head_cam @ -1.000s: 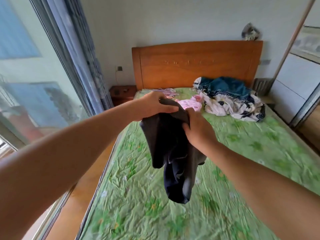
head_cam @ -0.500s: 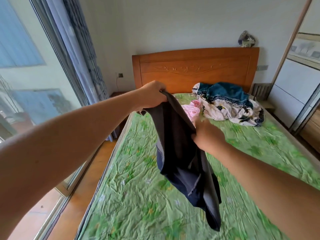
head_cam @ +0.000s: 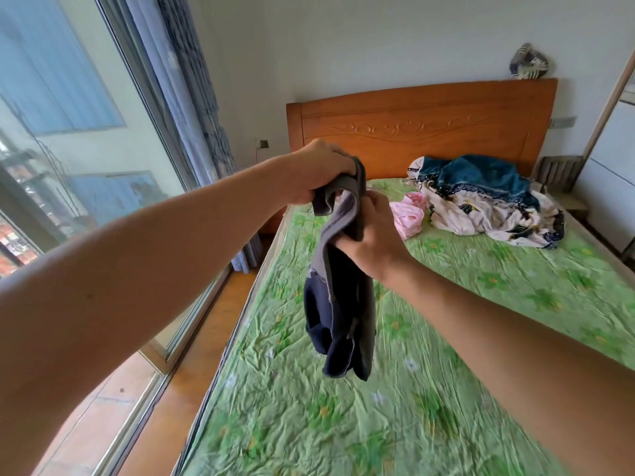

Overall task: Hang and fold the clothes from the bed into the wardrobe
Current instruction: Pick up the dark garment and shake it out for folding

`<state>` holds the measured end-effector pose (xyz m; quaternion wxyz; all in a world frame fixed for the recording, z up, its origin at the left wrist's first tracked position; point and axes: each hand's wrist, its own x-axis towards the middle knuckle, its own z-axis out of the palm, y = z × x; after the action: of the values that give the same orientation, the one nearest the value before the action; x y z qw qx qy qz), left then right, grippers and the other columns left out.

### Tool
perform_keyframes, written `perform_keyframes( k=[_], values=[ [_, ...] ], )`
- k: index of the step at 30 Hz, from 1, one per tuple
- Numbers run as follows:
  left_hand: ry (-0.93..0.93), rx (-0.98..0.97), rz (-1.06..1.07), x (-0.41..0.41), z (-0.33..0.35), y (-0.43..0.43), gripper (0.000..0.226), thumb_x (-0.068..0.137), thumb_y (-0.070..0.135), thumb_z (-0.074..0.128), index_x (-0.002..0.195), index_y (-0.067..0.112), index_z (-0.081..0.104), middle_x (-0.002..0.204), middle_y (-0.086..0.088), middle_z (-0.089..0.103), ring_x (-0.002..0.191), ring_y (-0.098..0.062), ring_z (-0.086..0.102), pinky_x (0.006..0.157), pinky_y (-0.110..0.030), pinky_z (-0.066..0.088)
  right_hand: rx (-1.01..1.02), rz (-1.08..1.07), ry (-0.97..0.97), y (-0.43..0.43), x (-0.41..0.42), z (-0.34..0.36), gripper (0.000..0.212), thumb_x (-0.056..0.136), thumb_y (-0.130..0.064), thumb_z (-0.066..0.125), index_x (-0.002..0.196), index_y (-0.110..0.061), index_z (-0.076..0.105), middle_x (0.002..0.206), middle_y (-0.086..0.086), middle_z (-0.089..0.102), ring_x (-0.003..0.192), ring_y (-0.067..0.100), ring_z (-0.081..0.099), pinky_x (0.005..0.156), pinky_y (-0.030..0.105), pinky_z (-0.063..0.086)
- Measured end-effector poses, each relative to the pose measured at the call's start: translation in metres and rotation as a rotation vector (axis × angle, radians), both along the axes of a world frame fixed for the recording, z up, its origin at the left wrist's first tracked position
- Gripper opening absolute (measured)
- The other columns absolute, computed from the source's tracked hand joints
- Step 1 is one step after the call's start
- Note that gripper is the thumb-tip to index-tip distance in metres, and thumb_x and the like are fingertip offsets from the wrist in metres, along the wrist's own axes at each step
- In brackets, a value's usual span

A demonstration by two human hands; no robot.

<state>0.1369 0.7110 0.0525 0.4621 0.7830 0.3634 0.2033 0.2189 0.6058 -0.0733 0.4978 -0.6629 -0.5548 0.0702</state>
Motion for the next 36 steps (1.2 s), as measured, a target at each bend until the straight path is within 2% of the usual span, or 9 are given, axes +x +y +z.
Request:
perform_keyframes(
  k=[4, 8, 11, 15, 17, 24, 29, 33, 36],
  values=[
    [-0.184, -0.062, 0.102, -0.016, 0.006, 0.012, 0.009, 0.091, 0.001, 0.056, 0.093, 0.008, 0.061, 0.08, -0.009, 0.059, 0.056, -0.015, 0.058, 0.049, -0.025, 0.049, -0.181, -0.067, -0.203, 0.009, -0.018, -0.016, 0.078, 0.078, -0.089, 0.034, 0.117, -0.027, 0.063, 0.13, 0.008, 0.036, 0.129, 0.027, 0.034, 0.101, 0.037, 0.04],
    [-0.363, -0.179, 0.155, -0.031, 0.01, 0.027, 0.017, 0.094, -0.003, 0.05, 0.102, 0.009, 0.058, 0.087, -0.013, 0.054, 0.049, -0.016, 0.057, 0.047, -0.025, 0.049, -0.226, -0.066, 0.077, 0.021, -0.047, -0.039, 0.032, 0.096, -0.038, 0.057, 0.098, -0.008, 0.069, 0.1, 0.016, 0.065, 0.095, 0.034, 0.062, 0.073, 0.032, 0.045],
    [-0.311, -0.267, 0.107, -0.052, 0.004, 0.04, 0.023, 0.095, 0.004, 0.057, 0.116, 0.014, 0.057, 0.111, -0.017, 0.057, 0.081, -0.023, 0.069, 0.066, -0.035, 0.062, -0.175, -0.051, 0.204, 0.033, -0.048, -0.021, 0.025, 0.101, -0.024, 0.05, 0.082, -0.013, 0.062, 0.076, 0.001, 0.064, 0.071, 0.023, 0.06, 0.059, 0.035, 0.034],
    [-0.087, -0.197, -0.071, -0.084, -0.025, 0.046, 0.043, 0.098, 0.022, 0.062, 0.137, 0.019, 0.045, 0.127, -0.015, 0.059, 0.11, -0.03, 0.066, 0.096, -0.044, 0.056, -0.154, -0.025, 0.406, 0.048, -0.039, 0.011, 0.027, 0.092, -0.008, 0.048, 0.08, -0.022, 0.068, 0.071, -0.018, 0.07, 0.071, -0.003, 0.064, 0.059, 0.014, 0.044],
    [0.027, -0.106, -0.124, -0.097, -0.047, 0.044, 0.049, 0.096, 0.027, 0.065, 0.138, 0.017, 0.044, 0.126, -0.01, 0.061, 0.113, -0.025, 0.064, 0.101, -0.044, 0.053, -0.216, -0.069, 0.55, 0.056, -0.031, 0.02, 0.016, 0.092, -0.015, 0.052, 0.092, -0.02, 0.067, 0.085, -0.007, 0.068, 0.083, 0.013, 0.065, 0.066, 0.023, 0.046],
    [0.086, 0.061, -0.234, -0.097, -0.096, 0.022, 0.029, 0.085, 0.016, 0.079, 0.11, 0.018, 0.063, 0.108, -0.003, 0.068, 0.095, -0.02, 0.07, 0.084, -0.027, 0.058, -0.293, -0.013, 0.814, 0.059, -0.021, 0.05, 0.013, 0.082, -0.009, 0.058, 0.093, -0.008, 0.064, 0.084, 0.017, 0.06, 0.083, 0.031, 0.062, 0.075, 0.042, 0.048],
    [0.027, 0.187, -0.193, -0.076, -0.09, 0.021, 0.015, 0.089, 0.014, 0.073, 0.086, 0.007, 0.06, 0.078, -0.005, 0.056, 0.071, -0.016, 0.052, 0.069, -0.031, 0.044, -0.214, 0.09, 0.802, 0.049, -0.001, 0.063, 0.03, 0.084, -0.018, 0.066, 0.107, -0.001, 0.071, 0.101, 0.021, 0.07, 0.092, 0.033, 0.068, 0.099, 0.055, 0.049],
    [-0.046, 0.152, -0.143, -0.071, -0.088, 0.019, 0.015, 0.097, 0.016, 0.06, 0.103, 0.002, 0.062, 0.085, -0.01, 0.061, 0.075, -0.019, 0.057, 0.067, -0.036, 0.047, -0.225, 0.118, 0.56, 0.011, -0.007, 0.022, 0.047, 0.076, -0.06, 0.075, 0.105, -0.022, 0.071, 0.099, -0.006, 0.076, 0.097, 0.02, 0.073, 0.092, 0.038, 0.055],
    [-0.11, 0.176, -0.108, -0.069, -0.081, 0.019, 0.009, 0.1, 0.022, 0.055, 0.098, 0.018, 0.063, 0.08, 0.009, 0.067, 0.071, -0.004, 0.062, 0.062, -0.023, 0.048, -0.344, 0.153, 0.306, -0.011, -0.017, -0.031, 0.042, 0.08, -0.045, 0.079, 0.117, -0.031, 0.063, 0.11, -0.01, 0.073, 0.102, 0.012, 0.069, 0.088, 0.028, 0.054]
  ],
)
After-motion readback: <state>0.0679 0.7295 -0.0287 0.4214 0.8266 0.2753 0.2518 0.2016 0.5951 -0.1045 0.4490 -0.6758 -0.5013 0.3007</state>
